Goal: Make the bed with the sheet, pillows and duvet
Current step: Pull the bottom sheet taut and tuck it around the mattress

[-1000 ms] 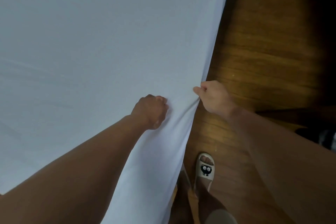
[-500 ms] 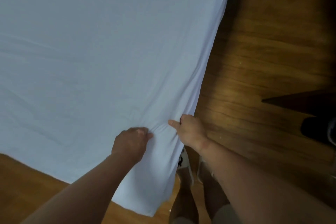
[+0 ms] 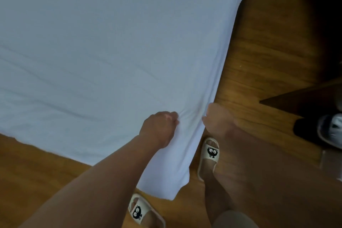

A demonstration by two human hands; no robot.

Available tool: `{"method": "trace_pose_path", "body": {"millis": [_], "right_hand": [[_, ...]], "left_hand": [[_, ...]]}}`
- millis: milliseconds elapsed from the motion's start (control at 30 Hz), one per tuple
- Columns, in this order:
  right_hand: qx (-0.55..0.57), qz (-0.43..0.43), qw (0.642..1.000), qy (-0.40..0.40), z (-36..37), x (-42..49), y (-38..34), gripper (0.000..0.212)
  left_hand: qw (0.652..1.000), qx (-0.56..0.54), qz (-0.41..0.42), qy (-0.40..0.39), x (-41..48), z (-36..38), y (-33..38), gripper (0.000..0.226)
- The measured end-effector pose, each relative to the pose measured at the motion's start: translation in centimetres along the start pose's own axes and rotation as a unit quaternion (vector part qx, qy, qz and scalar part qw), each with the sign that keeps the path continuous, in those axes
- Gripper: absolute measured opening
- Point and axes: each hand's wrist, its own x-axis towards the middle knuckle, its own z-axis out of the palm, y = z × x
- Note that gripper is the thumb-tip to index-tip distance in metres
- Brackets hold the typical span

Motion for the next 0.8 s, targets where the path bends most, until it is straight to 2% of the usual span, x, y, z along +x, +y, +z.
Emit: {"method": "trace_pose_path", "body": {"millis": [67, 133, 200, 267, 300, 400, 533, 700, 800], "right_hand": [[0.015, -0.025, 0.995, 0.093, 1.3, -3.5, -3.2, 0.019], [0.089, -0.16, 0.966, 0.184, 4.2, -7.8, -7.5, 0.031], [0.121, -0.275, 0.94, 0.163, 7.5, -11.5, -12.2, 0.039], [0.078, -0.277, 0.954, 0.088, 10.3, -13.1, -16.4, 0.049], [0.034, -0.263, 0.961, 0.081, 11.5, -13.2, -18.1, 0.054], [-0.05, -0.207, 0.969, 0.128, 13.3, -12.7, -21.1, 0.051], [-0.06, -0.193, 0.969, 0.141, 13.9, -10.8, -21.5, 0.02], [-0.08, -0.186, 0.975, 0.094, 13.9, -9.2, -22.1, 0.021], [-0.089, -0.191, 0.977, 0.032, 13.1, -9.6, -21.5, 0.022]], "left_hand": [[0.999, -0.038, 0.033, -0.015, -2.8, -0.2, -2.7, 0.02], [0.999, -0.002, 0.042, -0.007, -6.3, -0.5, -7.3, 0.05], [0.996, 0.075, 0.052, 0.017, -9.6, -1.4, -12.6, 0.074], [0.985, 0.16, 0.058, 0.021, -11.5, -3.0, -17.4, 0.084], [0.98, 0.193, 0.05, 0.018, -12.0, -3.7, -19.5, 0.085], [0.976, 0.217, 0.019, 0.016, -12.5, -5.0, -23.6, 0.07], [0.989, 0.139, 0.02, 0.054, -11.0, -3.6, -25.1, 0.035], [0.995, 0.09, 0.052, 0.007, -9.3, -4.3, -26.0, 0.004], [0.993, 0.091, 0.081, -0.006, -10.2, -4.5, -25.8, 0.004]]}}
